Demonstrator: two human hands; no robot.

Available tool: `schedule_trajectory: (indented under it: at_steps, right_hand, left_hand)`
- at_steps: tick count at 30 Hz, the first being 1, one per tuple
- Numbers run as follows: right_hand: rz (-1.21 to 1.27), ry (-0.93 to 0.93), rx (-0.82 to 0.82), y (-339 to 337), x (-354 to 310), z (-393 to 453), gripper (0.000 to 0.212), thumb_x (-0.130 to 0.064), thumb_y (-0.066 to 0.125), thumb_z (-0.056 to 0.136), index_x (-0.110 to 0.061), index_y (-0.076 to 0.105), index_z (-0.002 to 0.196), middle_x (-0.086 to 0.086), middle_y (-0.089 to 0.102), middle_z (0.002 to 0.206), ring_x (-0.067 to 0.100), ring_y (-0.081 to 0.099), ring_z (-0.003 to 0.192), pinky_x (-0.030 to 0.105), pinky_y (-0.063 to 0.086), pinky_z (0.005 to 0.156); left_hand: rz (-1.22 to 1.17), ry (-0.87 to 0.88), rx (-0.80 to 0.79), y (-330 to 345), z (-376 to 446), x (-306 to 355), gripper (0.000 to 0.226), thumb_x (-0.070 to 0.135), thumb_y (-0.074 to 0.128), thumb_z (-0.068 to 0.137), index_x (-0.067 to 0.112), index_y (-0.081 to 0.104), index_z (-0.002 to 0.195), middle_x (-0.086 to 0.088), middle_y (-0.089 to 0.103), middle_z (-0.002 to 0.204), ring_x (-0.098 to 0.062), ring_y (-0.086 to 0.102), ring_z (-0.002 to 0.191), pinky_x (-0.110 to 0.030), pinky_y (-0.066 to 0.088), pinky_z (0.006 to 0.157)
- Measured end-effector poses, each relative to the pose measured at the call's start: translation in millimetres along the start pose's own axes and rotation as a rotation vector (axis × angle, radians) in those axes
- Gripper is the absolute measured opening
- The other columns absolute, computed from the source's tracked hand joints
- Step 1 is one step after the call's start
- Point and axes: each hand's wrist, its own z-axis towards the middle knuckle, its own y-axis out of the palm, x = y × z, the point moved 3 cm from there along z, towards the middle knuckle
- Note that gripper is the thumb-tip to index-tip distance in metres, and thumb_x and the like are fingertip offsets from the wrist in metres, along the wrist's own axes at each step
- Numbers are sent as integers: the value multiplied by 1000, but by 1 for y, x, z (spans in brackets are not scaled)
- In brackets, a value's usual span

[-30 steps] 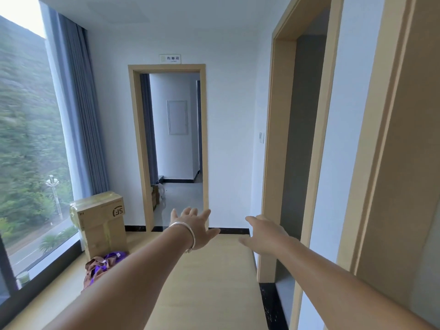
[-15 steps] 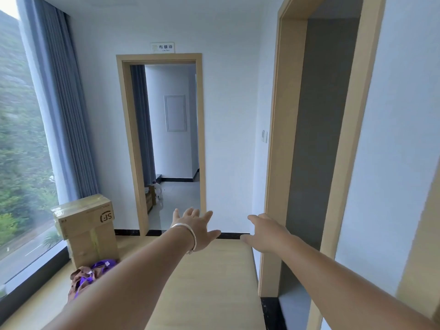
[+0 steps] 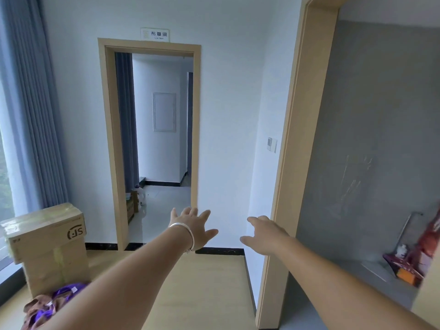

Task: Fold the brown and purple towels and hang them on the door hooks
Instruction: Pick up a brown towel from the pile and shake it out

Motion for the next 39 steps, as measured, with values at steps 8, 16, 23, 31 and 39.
schedule_trajectory:
  at_steps: [8,16,23,31,39]
  right_hand:
    - [-11,1,-26,7,-7,96,69,-52,46,93,-25,20,151,1,27,152,23,36,134,37,37,104]
    - [-33,-53,-17,10,8,226,70,-54,46,93,-26,20,152,1,26,153,23,35,135,38,36,105]
    - [-50,-86,24,-17,45,356,69,-54,46,93,-25,22,151,2,28,151,23,34,136,39,35,106]
    - [-31,-82,5,-17,79,467,69,-53,47,93,-24,22,151,4,29,151,24,36,135,38,37,104]
    - [-51,-50,-4,-9,93,585,68,-52,48,93,-24,24,150,4,31,149,24,37,134,40,37,104]
  left_hand:
    - [-14,17,-40,22,90,-27,68,64,24,95,30,11,152,-7,21,157,-25,12,147,-58,5,116]
    - [-20,-22,-28,34,210,-41,69,66,25,94,31,13,152,-6,23,157,-26,15,147,-59,7,115]
    - [10,-56,-2,21,334,-42,68,64,28,95,30,13,152,-6,24,157,-26,15,147,-58,7,116]
    - [27,-59,-33,40,446,-36,67,62,26,96,29,11,152,-8,20,158,-26,11,148,-58,5,117]
    - [22,-74,-18,74,577,-46,67,62,22,96,28,10,152,-7,23,156,-26,11,147,-58,7,116]
